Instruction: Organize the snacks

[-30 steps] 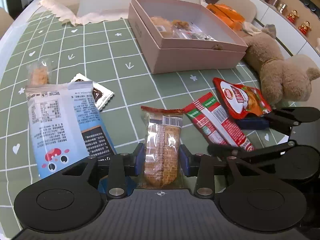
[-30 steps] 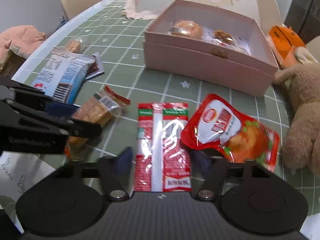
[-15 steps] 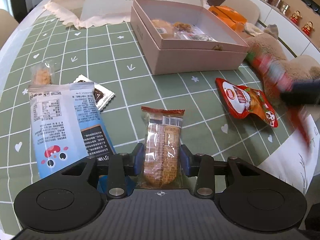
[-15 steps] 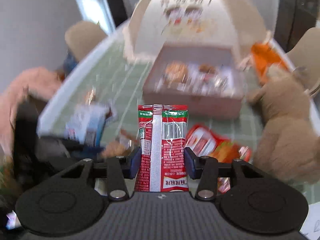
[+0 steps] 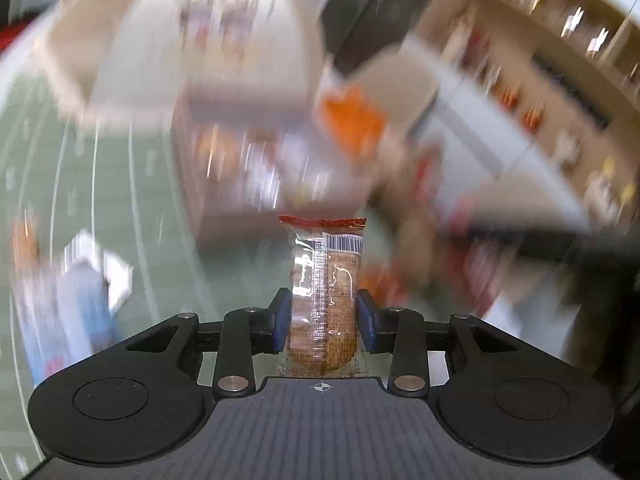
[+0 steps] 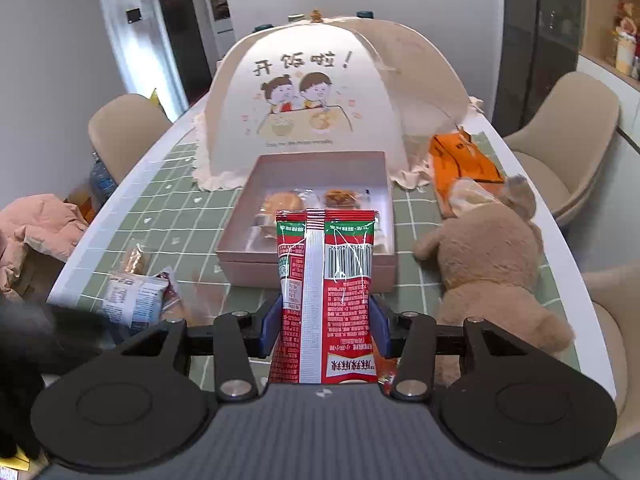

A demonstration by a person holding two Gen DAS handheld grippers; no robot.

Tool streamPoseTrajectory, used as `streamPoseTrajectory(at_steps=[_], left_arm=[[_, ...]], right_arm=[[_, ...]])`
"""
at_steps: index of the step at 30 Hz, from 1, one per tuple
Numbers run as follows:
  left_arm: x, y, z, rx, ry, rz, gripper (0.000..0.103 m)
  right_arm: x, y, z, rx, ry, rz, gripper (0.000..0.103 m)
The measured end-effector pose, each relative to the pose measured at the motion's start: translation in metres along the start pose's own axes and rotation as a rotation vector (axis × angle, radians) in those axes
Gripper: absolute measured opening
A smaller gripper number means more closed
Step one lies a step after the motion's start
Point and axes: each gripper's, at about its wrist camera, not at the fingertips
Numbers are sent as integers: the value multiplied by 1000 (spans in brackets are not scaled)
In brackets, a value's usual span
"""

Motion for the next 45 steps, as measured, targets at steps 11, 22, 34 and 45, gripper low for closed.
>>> streamPoseTrajectory(at_steps=[11, 22, 34, 45], left_arm=[[-111, -49, 17, -19, 149, -282, 43], [-77, -38, 45, -55, 197, -219, 43], [8, -17, 92, -196, 349, -80, 42], [38, 36, 132, -429, 383, -149, 42]], right_arm=[[1, 4, -9, 12, -1, -13, 46], [-19, -10, -28, 29, -33, 10, 46], [-110, -70, -1, 14, 3, -113, 61], [-32, -112, -7, -30, -30, 143, 61]])
Point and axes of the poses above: each gripper's, at about its wrist camera, not at the fingertips, and y roughly against the way its jaws point, z to its left, x to its underside, and after that the axes turned 4 degrees about x, right-handed
